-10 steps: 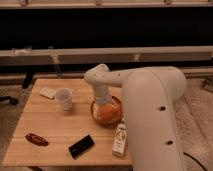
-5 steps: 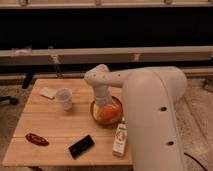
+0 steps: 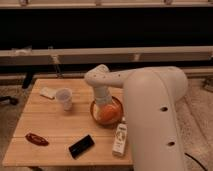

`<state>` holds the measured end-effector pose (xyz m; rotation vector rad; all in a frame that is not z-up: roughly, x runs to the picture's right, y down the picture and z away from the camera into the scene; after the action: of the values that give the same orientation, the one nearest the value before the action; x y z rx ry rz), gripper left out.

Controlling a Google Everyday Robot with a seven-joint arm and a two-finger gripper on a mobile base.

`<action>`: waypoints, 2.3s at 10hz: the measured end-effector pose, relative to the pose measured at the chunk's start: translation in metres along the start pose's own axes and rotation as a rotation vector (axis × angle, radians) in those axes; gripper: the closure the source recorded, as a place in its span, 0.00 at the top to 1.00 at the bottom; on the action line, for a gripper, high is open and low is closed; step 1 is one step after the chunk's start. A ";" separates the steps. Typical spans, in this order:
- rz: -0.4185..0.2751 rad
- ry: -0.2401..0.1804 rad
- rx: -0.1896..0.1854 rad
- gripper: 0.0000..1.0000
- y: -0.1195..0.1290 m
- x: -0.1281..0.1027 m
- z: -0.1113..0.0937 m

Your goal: Push the ceramic bowl across the table

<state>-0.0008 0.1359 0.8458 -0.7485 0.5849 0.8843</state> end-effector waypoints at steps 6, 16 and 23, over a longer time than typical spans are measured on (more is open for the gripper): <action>-0.008 -0.004 0.002 0.80 0.000 0.000 0.001; -0.024 -0.011 0.008 0.80 0.001 0.000 0.002; -0.034 -0.015 0.016 0.80 0.002 -0.001 0.002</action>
<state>-0.0023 0.1384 0.8470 -0.7350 0.5639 0.8519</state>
